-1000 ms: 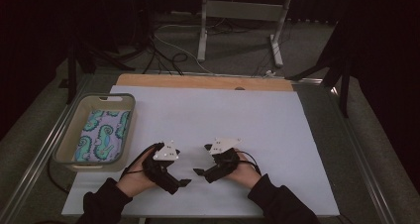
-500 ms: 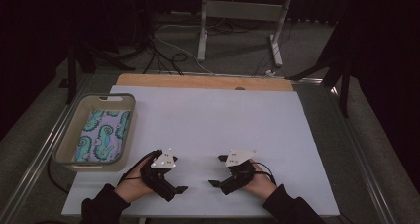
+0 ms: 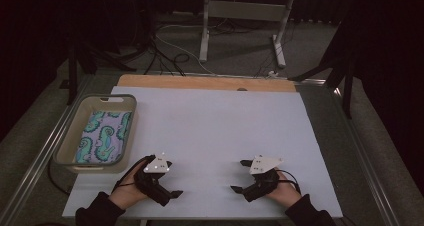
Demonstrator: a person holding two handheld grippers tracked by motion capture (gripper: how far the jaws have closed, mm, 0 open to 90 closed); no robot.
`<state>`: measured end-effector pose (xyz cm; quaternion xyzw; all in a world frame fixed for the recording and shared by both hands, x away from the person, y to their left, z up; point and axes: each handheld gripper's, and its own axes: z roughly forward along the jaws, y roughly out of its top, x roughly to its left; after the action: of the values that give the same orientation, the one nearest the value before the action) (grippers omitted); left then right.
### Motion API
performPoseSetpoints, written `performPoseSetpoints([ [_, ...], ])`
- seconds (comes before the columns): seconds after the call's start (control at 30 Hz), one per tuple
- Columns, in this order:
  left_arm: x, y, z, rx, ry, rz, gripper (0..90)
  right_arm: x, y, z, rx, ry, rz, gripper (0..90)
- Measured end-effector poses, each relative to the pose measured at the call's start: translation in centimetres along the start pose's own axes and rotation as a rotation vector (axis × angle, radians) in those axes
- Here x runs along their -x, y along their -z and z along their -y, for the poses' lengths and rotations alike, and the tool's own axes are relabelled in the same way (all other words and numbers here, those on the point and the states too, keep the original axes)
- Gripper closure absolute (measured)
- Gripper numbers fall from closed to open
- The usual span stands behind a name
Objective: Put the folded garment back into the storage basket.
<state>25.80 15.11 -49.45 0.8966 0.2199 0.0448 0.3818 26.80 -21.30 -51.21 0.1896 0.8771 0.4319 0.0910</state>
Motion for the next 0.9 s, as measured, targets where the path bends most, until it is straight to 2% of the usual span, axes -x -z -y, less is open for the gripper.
performPoseSetpoints([
  [0.33,-0.2,0.9,0.9,0.016,0.020,-0.020,0.0,0.7,3.0,1.8,0.010,-0.048,0.052,9.1],
  [0.4,-0.2,1.2,1.1,0.021,0.021,-0.027,0.0,0.9,4.0,2.3,0.016,-0.067,0.084,9.1],
  [0.5,-0.2,1.5,1.4,0.033,0.035,-0.029,0.0,1.0,5.1,3.0,0.034,-0.092,0.103,9.1],
  [0.53,-0.2,1.5,1.4,0.033,0.035,-0.029,0.0,1.0,5.1,3.0,0.034,-0.092,0.103,9.1],
  [0.6,-0.4,1.7,1.8,0.031,0.042,-0.037,0.0,1.1,6.0,3.7,0.018,-0.087,0.138,9.1],
  [0.73,-0.5,2.1,2.1,0.046,0.068,-0.039,0.0,1.2,7.2,4.5,0.020,-0.112,0.176,9.1],
  [0.8,-0.5,2.2,2.2,0.048,0.065,-0.043,0.0,1.2,7.7,4.8,0.034,-0.134,0.188,9.1],
  [0.9,-0.5,2.3,2.3,0.053,0.067,-0.045,0.0,1.3,8.1,5.1,0.045,-0.138,0.205,9.1],
])
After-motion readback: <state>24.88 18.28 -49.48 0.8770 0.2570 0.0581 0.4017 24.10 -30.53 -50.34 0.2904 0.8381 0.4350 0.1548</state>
